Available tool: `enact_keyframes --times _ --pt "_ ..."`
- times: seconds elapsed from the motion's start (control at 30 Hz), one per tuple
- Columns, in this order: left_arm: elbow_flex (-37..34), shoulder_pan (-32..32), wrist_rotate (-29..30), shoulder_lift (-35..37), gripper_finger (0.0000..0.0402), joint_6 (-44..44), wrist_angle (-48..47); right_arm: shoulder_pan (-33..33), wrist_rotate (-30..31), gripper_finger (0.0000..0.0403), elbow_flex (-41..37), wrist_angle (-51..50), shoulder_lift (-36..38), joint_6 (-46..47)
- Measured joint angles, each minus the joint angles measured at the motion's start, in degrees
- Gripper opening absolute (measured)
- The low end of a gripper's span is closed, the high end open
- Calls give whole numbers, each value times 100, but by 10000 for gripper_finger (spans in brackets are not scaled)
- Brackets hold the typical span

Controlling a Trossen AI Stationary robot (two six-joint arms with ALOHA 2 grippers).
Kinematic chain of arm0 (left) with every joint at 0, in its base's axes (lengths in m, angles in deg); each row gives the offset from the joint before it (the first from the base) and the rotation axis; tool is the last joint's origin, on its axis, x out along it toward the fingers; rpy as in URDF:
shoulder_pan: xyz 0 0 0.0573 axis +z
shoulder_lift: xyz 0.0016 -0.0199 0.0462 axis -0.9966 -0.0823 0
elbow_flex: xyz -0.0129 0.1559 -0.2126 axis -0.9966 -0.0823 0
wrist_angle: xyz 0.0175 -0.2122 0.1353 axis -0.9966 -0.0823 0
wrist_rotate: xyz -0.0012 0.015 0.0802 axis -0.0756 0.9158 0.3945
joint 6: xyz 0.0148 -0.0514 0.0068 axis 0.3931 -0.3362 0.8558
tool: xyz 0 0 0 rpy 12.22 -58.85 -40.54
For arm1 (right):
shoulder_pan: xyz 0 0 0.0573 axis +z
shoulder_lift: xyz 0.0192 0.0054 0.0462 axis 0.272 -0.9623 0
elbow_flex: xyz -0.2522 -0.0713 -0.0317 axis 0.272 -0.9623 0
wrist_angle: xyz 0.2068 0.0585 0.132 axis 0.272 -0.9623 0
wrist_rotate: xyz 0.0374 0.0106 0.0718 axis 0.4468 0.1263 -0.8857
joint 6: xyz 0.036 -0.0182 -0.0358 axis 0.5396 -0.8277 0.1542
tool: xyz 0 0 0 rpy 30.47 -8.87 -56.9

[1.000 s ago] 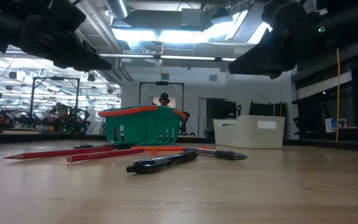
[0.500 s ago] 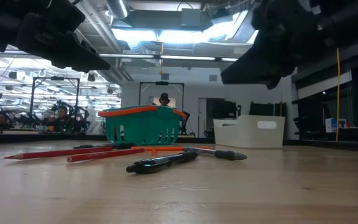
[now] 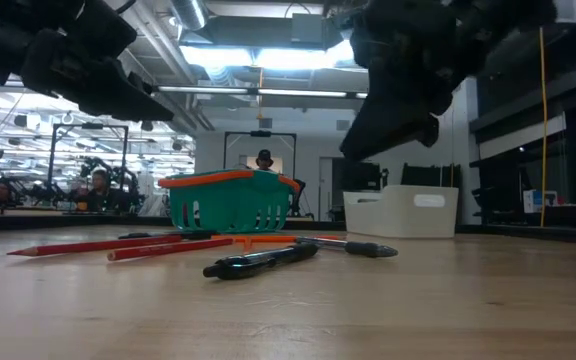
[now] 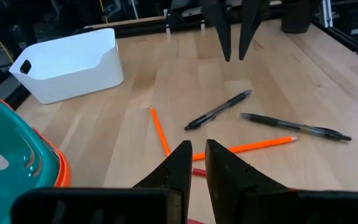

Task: Sort pens & pencils
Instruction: Put the black pen into the white bin

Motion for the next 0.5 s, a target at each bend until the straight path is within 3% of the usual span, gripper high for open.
enact_keyframes --times 0.33,0.5 --pt "2 0 1 0 41 5 -248 -384 -420 84 697 -913 -365 45" --pt "2 2 1 2 41 88 -272 -523 -564 112 858 -1112 -421 364"
